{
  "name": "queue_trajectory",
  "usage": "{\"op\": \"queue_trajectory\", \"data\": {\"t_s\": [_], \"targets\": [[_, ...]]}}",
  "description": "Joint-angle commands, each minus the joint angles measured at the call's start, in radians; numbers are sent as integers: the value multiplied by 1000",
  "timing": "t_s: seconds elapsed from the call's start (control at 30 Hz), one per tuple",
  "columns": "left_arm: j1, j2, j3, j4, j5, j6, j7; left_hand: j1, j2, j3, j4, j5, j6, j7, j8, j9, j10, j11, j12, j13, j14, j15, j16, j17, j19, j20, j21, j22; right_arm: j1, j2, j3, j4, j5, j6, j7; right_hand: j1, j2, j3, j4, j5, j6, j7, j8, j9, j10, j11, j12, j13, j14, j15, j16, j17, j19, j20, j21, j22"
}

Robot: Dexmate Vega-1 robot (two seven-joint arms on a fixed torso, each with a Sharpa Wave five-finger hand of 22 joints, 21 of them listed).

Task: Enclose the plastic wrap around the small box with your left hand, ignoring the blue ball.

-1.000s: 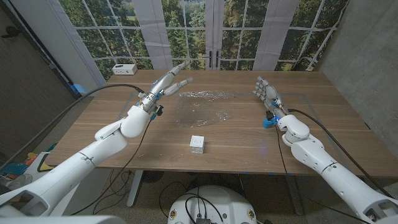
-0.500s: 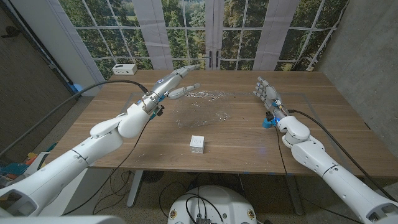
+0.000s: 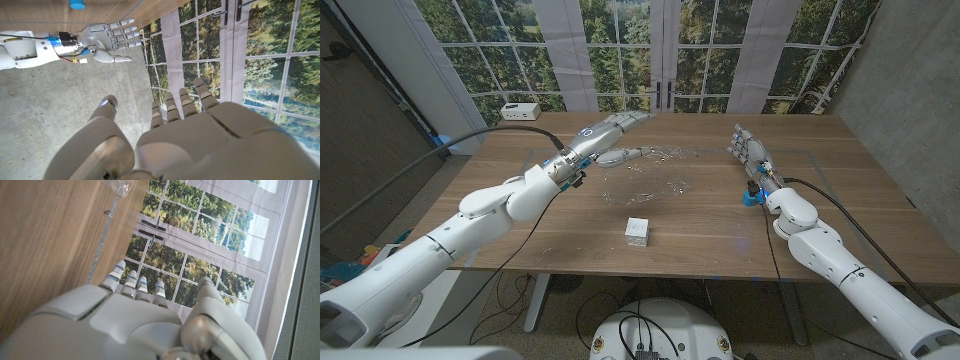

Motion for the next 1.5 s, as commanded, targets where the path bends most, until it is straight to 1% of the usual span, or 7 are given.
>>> {"op": "queue_trajectory", "data": {"t_s": [0.03,0.43,0.7,0.77,0.87,1.1,1.5], "targets": [[-36,26,25,-12,52,-78,-84,-8,1,-2,-3,-5,-1,-11,-2,3,9,-3,-1,0,11,-1,2,3,5,-1,9,2,-9,2,1,-11,-5,-5,-13,6,0,5,-5,-3,7,-2,6,3,6,0,2,0,6,7,4,3,1,4,3,2],[-70,26,53,-22,81,-136,-172,-14,2,-3,-2,-5,-10,-11,-8,3,5,-5,-6,0,11,1,-1,3,4,-1,8,1,-12,5,2,-2,-3,5,-10,7,0,5,-6,-4,8,-2,5,3,6,0,1,-1,7,8,4,3,1,5,3,2],[-73,12,67,-8,50,-153,-224,-17,3,-4,-1,-5,-12,-13,-10,3,6,-7,-7,0,15,0,0,4,5,-1,8,1,-12,8,3,3,2,1,-10,7,1,5,-6,-4,8,-2,4,3,6,0,0,-2,6,8,3,3,1,5,4,2],[-86,7,87,12,-16,-170,-283,-18,3,-4,0,-5,-9,-14,-9,4,6,-6,-8,0,15,-1,-1,4,5,-1,8,1,-10,9,2,9,1,8,-6,7,1,5,-6,-4,8,-1,4,3,6,1,0,-2,6,8,3,3,1,5,4,2],[-83,4,91,5,19,-161,-296,-21,4,-5,0,-5,4,-17,-5,4,11,-1,-7,0,16,0,-2,4,5,0,8,1,-9,9,2,12,4,6,-3,7,1,5,-6,-4,8,-1,4,3,6,2,-1,-2,7,8,3,3,1,6,4,2],[-107,-2,114,16,-24,-172,-386,-24,6,-4,0,-5,26,-13,1,4,22,-2,-7,0,22,2,-2,4,6,-2,8,0,-7,14,2,21,5,10,-4,7,1,5,-6,-4,8,-2,3,3,7,0,-1,-2,7,7,3,3,1,5,4,2],[-123,0,124,19,-34,-195,-456,-21,6,-1,-8,-4,52,-12,3,4,43,-4,-6,0,31,-4,-4,2,9,-6,7,-1,-15,14,1,21,-1,10,-14,7,1,5,-6,-4,9,-2,3,3,7,0,-2,-3,7,9,3,2,1,6,4,2]]}}
